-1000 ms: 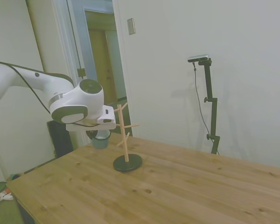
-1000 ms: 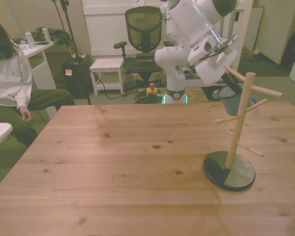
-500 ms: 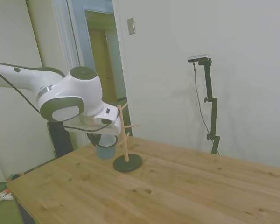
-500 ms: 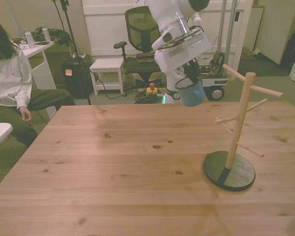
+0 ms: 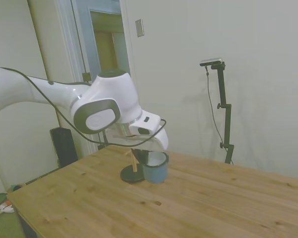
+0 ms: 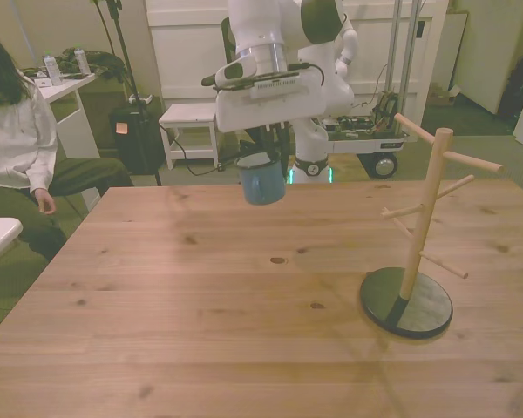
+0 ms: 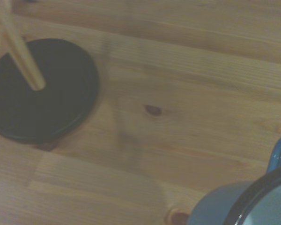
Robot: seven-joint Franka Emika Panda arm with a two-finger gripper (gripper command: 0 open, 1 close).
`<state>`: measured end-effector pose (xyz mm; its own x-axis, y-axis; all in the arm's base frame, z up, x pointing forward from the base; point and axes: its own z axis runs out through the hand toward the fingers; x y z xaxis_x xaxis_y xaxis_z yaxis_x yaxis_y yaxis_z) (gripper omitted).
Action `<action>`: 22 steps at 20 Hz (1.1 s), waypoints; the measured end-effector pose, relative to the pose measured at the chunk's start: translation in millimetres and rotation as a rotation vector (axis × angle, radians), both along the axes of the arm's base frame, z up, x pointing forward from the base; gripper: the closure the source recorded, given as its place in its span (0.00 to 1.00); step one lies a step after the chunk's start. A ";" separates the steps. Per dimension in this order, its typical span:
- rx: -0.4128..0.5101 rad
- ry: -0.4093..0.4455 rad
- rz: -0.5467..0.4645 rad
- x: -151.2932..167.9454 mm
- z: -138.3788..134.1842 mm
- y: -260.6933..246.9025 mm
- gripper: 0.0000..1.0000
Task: Unload the mug
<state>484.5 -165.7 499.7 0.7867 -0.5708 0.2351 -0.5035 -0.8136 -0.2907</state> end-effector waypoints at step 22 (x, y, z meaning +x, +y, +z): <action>-0.017 0.170 -0.145 50.3 -108.4 -54.2 0.00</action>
<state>534.8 -220.0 391.3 0.7257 -0.6781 0.1165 -0.6564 -0.7331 -0.1781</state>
